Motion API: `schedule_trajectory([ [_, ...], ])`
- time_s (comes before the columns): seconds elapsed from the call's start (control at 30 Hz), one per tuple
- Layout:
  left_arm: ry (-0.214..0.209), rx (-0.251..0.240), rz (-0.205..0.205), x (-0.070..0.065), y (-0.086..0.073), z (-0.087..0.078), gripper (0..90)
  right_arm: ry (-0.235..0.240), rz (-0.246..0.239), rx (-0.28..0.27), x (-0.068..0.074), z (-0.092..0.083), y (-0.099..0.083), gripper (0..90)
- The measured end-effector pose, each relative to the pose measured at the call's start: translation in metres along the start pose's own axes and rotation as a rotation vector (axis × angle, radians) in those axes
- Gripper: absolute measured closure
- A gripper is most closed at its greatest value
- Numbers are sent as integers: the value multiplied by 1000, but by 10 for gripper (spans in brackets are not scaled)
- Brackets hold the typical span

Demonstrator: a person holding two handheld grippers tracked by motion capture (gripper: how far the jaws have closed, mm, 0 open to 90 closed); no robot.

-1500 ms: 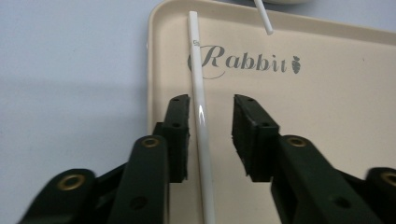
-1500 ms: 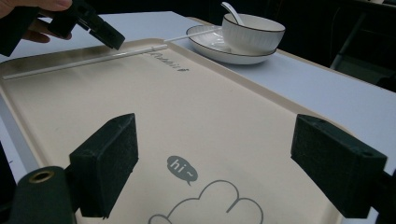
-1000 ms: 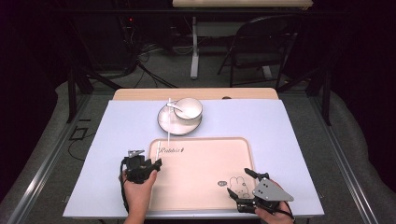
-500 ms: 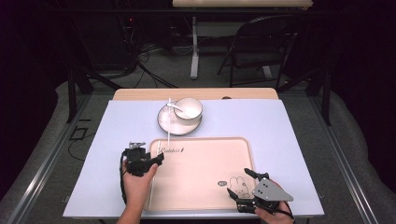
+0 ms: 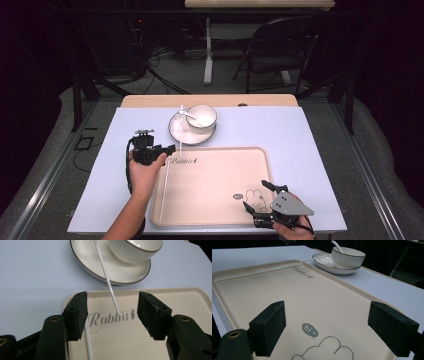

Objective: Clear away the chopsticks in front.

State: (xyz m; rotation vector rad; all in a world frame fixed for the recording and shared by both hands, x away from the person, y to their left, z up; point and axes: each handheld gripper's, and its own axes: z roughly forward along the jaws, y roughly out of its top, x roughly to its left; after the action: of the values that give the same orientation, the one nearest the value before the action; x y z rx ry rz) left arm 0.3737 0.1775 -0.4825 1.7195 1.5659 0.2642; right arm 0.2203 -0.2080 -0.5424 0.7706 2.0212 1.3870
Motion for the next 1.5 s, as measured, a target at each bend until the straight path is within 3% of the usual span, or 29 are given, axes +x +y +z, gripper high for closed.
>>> schedule_trajectory([
  [0.1, -6, 7, -4, 0, 13, 3, 416, 0, 4, 1, 0, 0, 0, 142],
  [0.27, -8, 26, 24, -4, 36, 8, 425, 1, 4, 1, 0, 0, 0, 142],
  [0.43, -9, 40, 31, -5, 47, 15, 424, 1, 4, 1, 0, 0, 0, 142],
  [0.57, -16, 49, 14, -3, 56, 22, 421, 2, 4, 2, 0, 0, 0, 142],
  [0.8, -21, 67, -11, 3, 65, 36, 473, 4, 5, 2, -1, 0, 0, 142],
  [0.87, 4, 74, -23, 4, 67, 40, 493, 4, 6, 3, -1, 0, 0, 142],
  [0.97, -5, 79, -16, 6, 69, 45, 595, 5, 5, 3, 0, 0, 0, 142],
  [1.27, 45, 74, -16, 11, 74, 58, 628, 6, 5, 2, -1, 0, 0, 142],
  [1.5, 54, 55, -14, 10, 78, 67, 664, 6, 3, 0, -1, 0, 0, 142],
])
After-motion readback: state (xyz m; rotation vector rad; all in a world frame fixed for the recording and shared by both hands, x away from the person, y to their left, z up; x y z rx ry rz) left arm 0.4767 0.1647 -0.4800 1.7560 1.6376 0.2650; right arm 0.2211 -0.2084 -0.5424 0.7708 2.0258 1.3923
